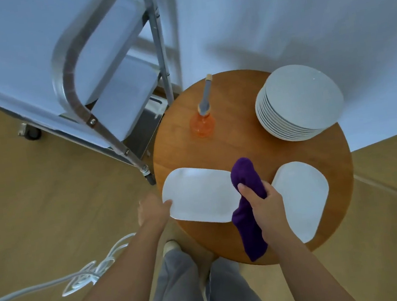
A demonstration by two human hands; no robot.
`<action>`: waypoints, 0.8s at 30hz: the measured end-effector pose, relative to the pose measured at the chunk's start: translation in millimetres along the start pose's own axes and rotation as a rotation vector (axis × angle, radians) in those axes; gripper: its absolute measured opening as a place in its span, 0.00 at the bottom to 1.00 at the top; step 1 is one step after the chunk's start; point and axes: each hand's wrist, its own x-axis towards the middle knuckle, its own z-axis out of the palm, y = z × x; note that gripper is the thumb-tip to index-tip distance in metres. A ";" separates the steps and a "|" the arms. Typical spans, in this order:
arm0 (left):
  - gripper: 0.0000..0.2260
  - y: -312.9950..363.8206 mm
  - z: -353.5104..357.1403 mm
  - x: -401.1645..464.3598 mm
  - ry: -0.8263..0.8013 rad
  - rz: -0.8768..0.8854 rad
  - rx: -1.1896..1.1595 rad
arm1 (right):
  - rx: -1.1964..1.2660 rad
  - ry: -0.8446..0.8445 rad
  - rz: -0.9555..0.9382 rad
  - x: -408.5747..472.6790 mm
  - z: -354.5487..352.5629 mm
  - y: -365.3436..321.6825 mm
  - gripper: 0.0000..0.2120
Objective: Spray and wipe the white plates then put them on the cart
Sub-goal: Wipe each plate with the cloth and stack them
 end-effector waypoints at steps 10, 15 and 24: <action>0.11 12.0 -14.1 10.3 -0.057 0.123 0.215 | 0.002 0.084 0.040 -4.2 24.5 3.8 0.09; 0.05 18.9 -24.3 16.9 -0.092 0.242 -0.147 | 0.014 0.113 0.055 -10.4 30.1 1.4 0.12; 0.18 36.5 -39.4 -16.6 -0.293 -0.023 -0.998 | 0.107 0.254 0.090 -24.7 17.8 -24.2 0.04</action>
